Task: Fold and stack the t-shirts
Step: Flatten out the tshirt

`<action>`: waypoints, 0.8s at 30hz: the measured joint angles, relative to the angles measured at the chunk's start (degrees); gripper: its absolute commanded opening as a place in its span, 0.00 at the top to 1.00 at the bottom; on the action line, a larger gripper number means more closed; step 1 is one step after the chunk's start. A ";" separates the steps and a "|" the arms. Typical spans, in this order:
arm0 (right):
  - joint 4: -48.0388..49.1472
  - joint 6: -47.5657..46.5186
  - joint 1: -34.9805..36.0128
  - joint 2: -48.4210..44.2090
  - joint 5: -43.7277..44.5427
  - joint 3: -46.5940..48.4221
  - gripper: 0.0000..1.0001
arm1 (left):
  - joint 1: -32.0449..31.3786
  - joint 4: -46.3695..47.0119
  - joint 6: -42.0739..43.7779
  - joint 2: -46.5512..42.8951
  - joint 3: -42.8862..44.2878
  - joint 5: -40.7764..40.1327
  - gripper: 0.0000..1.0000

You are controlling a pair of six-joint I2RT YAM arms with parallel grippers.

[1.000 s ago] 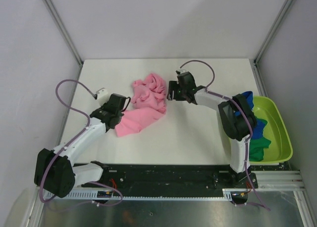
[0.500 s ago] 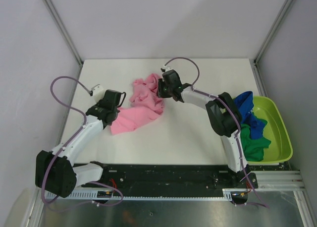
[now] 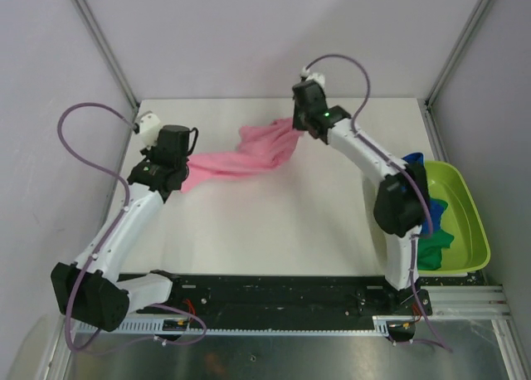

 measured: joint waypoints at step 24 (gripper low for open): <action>-9.33 -1.99 -10.67 1.14 -5.29 16.65 1.00 | 11.85 0.17 3.74 0.72 8.17 4.26 1.00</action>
